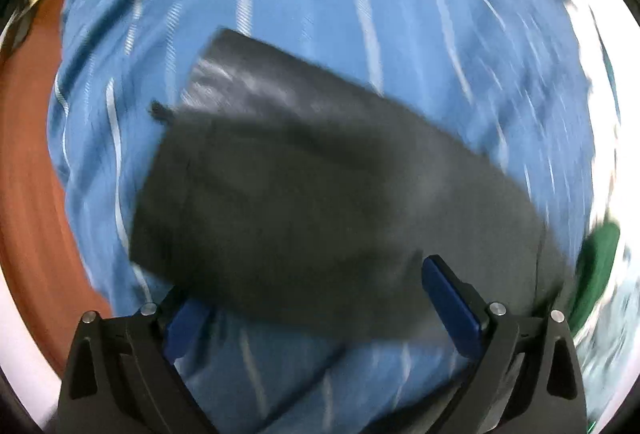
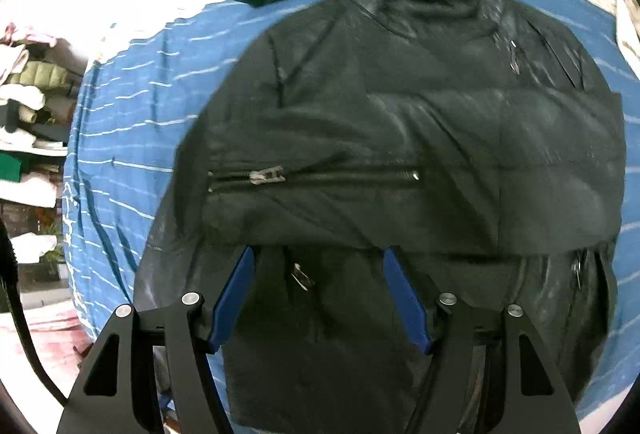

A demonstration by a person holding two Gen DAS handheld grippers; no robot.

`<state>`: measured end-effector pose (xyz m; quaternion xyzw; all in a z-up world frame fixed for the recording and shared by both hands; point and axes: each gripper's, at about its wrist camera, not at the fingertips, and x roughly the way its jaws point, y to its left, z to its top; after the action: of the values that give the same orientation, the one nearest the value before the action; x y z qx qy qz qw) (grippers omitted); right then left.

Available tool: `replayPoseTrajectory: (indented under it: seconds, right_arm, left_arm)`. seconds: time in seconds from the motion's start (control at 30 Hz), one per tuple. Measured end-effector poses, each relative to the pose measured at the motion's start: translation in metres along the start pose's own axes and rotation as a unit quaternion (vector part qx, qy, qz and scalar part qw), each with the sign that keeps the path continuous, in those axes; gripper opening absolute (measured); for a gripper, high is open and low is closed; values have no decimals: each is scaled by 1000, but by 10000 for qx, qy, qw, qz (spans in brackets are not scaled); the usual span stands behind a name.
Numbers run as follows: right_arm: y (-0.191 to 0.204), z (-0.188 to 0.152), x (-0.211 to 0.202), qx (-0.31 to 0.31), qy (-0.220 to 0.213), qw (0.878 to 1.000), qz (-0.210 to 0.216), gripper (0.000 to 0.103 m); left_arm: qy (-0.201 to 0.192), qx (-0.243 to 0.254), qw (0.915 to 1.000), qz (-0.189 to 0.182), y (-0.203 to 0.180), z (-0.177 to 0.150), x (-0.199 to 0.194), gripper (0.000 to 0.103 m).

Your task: Fold large clothes

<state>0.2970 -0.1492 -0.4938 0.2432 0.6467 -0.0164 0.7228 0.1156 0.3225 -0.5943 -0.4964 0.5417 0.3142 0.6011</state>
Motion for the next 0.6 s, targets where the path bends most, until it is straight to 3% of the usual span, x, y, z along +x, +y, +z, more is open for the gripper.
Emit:
replayPoseTrajectory:
  seconds: [0.03,0.07,0.1,0.13,0.17,0.2,0.3,0.37,0.4,0.53,0.57,0.6]
  right_arm:
    - [-2,0,-3,99,-32,9999,65,69]
    - [-5,-1,-7,209,-141,9996,151,69]
    - [-5,-1,-10,271,-241,9991,209,68]
    - [-1,1,-9,296,-330,9986,278,62]
    - [6,3,-5,277,-383,9983,344,57]
    - [14,8,1,249,-398,9982,373,49]
    - [34,18,29,267,-331,9980,471,48]
    - [46,23,67,187,53,9992,337,48]
    - [49,24,91,139,387,9991,92,48]
    - [63,24,93,-139,381,9988,-291,50]
    - [66,21,83,-242,288,9984,-412,54]
    - [67,19,74,-340,174,9972,-636,73]
  left_arm:
    - [-145,-313,9994,60,4,10,-1,82]
    - [-257,-463,9985,127,6,17,-3,75]
    - [-397,-582,9971,298,6,28,-7,57]
    - [-514,-580,9962,388,3,34,-12,28]
    - [-638,-528,9956,435,0,40,-16,17]
    - [-786,-331,9954,443,-8,50,-24,14]
    - [-1115,97,9931,346,-29,68,-40,11]
    - [-1391,560,9883,266,-51,81,-56,10]
    - [-1472,708,9862,259,-57,77,-60,9]
    - [-1927,1537,9689,227,-98,54,-90,8]
    - [-2082,1757,9619,244,-107,48,-99,8]
    - [-2182,1896,9569,262,-108,43,-106,8]
